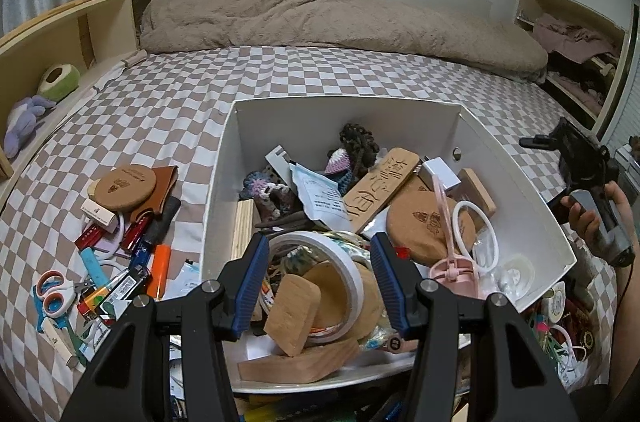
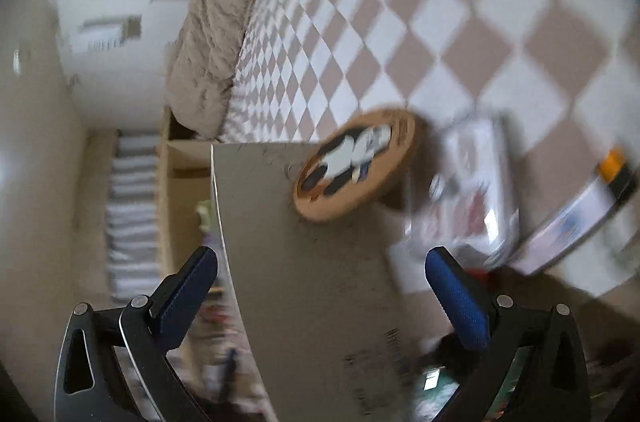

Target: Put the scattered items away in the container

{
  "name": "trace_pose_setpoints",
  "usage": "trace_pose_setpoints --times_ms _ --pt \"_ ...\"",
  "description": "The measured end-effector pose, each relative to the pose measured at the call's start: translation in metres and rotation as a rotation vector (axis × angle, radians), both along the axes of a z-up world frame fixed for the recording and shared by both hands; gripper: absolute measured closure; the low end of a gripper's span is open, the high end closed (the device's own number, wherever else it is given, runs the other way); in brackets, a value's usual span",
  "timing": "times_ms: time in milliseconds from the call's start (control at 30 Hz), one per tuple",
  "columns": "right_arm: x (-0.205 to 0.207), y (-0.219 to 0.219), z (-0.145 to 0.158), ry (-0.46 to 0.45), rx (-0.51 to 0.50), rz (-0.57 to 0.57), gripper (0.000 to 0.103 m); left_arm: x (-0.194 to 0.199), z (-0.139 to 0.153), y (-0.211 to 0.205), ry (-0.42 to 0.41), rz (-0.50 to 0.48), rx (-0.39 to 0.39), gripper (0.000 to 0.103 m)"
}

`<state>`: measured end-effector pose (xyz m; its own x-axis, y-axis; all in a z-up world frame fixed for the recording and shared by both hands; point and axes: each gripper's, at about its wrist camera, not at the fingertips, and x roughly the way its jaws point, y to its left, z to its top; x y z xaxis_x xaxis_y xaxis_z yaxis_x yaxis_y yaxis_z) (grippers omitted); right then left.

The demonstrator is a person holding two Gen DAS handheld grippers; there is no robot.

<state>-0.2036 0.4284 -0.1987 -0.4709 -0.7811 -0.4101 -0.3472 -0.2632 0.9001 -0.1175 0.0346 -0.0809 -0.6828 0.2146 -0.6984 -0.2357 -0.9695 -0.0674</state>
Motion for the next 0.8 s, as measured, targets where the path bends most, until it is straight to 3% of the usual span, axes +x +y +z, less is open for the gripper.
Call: trace_pose_setpoints --times_ms 133,233,333,467,500,800 --pt "0.001 -0.005 -0.024 -0.042 -0.168 -0.098 0.000 0.002 0.000 0.004 -0.001 -0.013 -0.004 0.051" --pt "0.002 -0.006 -0.029 -0.048 -0.192 -0.152 0.010 0.002 0.001 0.004 0.001 -0.017 0.000 0.051" --pt "-0.002 -0.007 -0.028 -0.027 -0.152 -0.179 0.037 0.002 0.001 0.004 0.001 -0.018 0.003 0.051" --pt "-0.001 -0.003 -0.039 -0.060 -0.099 -0.225 0.086 0.003 0.000 0.004 0.000 -0.018 0.004 0.051" --pt "0.000 -0.002 -0.043 -0.067 -0.091 -0.229 0.092 0.003 0.000 0.004 0.000 -0.019 0.005 0.051" --pt "0.003 0.003 -0.025 0.032 0.024 -0.236 0.094 0.005 0.001 0.005 0.006 -0.025 0.003 0.051"
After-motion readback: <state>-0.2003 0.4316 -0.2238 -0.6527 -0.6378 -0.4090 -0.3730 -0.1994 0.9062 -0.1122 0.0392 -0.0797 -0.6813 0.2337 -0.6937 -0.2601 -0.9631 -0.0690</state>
